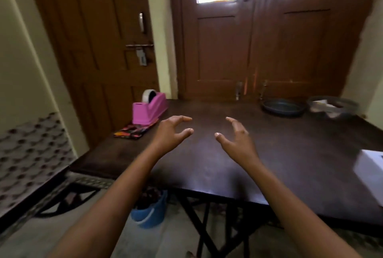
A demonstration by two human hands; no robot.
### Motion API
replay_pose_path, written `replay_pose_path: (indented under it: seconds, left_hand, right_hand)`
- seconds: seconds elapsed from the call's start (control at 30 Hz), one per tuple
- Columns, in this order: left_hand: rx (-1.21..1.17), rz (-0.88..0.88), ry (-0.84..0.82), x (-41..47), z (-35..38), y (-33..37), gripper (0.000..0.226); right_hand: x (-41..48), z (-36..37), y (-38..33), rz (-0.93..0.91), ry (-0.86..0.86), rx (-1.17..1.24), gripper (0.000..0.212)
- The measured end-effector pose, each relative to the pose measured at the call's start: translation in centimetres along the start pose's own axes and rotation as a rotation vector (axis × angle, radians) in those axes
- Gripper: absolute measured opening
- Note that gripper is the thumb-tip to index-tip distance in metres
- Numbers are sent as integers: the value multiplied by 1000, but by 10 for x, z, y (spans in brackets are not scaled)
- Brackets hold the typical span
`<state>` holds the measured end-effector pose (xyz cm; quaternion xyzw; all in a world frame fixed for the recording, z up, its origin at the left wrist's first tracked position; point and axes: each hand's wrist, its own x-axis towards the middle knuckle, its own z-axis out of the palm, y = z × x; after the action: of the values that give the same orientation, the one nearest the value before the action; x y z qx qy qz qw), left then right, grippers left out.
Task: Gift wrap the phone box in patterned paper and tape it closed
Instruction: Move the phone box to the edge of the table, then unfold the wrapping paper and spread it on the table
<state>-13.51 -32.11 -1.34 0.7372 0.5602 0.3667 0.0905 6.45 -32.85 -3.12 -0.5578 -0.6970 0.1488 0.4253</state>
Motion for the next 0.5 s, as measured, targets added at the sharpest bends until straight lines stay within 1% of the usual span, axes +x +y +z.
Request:
replay_pose_path:
  seconds: [0.13, 0.23, 0.3, 0.33, 0.4, 0.5]
  left_hand:
    - [102, -169, 75, 3, -33, -51, 33]
    - [200, -392, 164, 14, -51, -98, 30]
    - [267, -525, 201, 22, -59, -127, 35]
    - [297, -588, 201, 27, -63, -142, 38]
    - [343, -697, 141, 37, -65, -167, 45]
    - [352, -781, 57, 51, -63, -189, 46]
  right_hand:
    - [34, 54, -31, -60, -122, -22, 60]
    - [63, 93, -48, -58, -227, -13, 60]
    - [80, 115, -58, -65, -283, -3, 60]
    - [90, 128, -63, -77, -307, 0, 60]
    - [108, 151, -72, -98, -343, 6, 59]
    - [134, 183, -83, -107, -388, -10, 57]
